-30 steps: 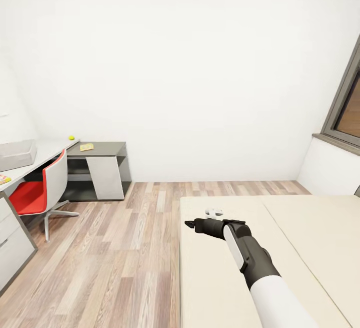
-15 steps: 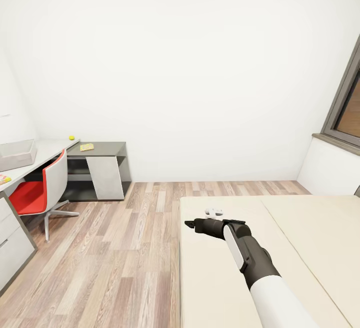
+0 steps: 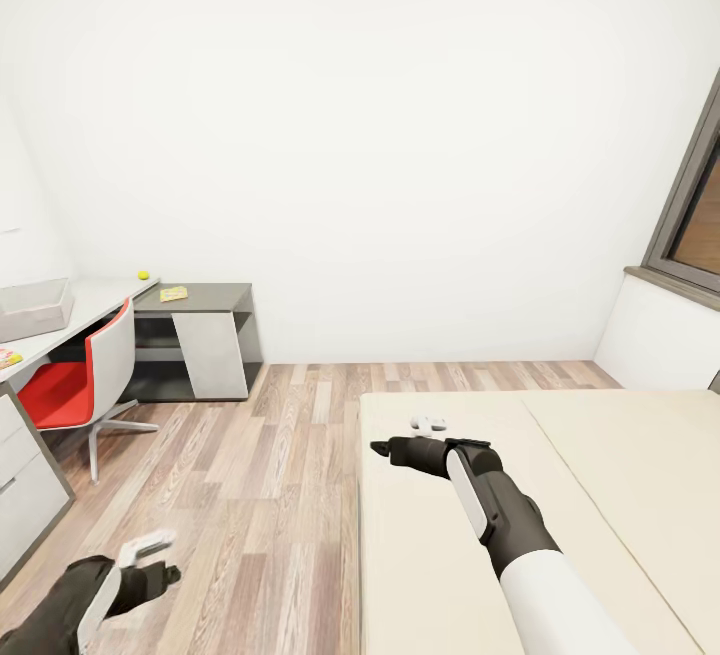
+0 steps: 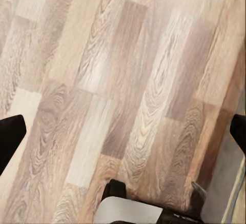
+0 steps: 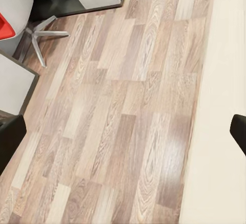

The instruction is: Put all the toys in the child's room - the three board games (two on the bed and one on the table), the two jigsaw puzzles on the table, and the tennis ball on the table - inside the toy box on the table in the child's room.

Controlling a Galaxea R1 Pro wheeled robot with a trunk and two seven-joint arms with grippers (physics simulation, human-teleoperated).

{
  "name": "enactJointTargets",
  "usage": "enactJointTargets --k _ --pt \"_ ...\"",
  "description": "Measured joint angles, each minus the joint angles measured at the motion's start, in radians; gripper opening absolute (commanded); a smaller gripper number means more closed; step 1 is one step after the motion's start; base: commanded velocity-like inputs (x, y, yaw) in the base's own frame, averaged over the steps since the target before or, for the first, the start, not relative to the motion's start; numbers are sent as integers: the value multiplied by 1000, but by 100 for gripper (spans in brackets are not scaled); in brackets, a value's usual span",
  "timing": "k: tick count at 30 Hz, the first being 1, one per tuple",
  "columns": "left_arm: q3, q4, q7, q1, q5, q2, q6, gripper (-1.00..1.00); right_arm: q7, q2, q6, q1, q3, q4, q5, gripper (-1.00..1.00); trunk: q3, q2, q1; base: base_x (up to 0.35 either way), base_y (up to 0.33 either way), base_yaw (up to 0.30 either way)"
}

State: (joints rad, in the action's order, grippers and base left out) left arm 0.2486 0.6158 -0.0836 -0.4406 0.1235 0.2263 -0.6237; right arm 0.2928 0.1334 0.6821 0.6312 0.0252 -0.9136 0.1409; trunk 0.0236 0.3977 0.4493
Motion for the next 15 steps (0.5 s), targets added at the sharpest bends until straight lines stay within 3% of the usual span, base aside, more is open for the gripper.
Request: enactJointTargets --k 1,3,5,8,11,15 --pt "0 67 -39 -5 2 0 -54 100 -6 0 0 0 0 0 0 100 0 0 0 0 0 0" --pt "0 131 -84 -8 0 0 -98 100 -13 1 1 0 0 0 1 100 0 0 0 0 0 0" --pt "-1 212 -186 -12 0 0 -147 100 -29 2 1 0 1 0 2 100 0 0 0 0 0 0" --pt "-1 248 -273 -13 -3 4 -164 100 -39 3 2 0 1 0 5 100 0 0 0 0 0 0" --pt "-3 293 -402 -14 -7 11 -179 100 -47 6 2 0 2 0 8 100 0 0 0 0 0 0" --pt "-3 314 -475 -14 -13 17 -185 100 -49 6 -4 0 1 0 11 100 0 0 0 0 0 0"
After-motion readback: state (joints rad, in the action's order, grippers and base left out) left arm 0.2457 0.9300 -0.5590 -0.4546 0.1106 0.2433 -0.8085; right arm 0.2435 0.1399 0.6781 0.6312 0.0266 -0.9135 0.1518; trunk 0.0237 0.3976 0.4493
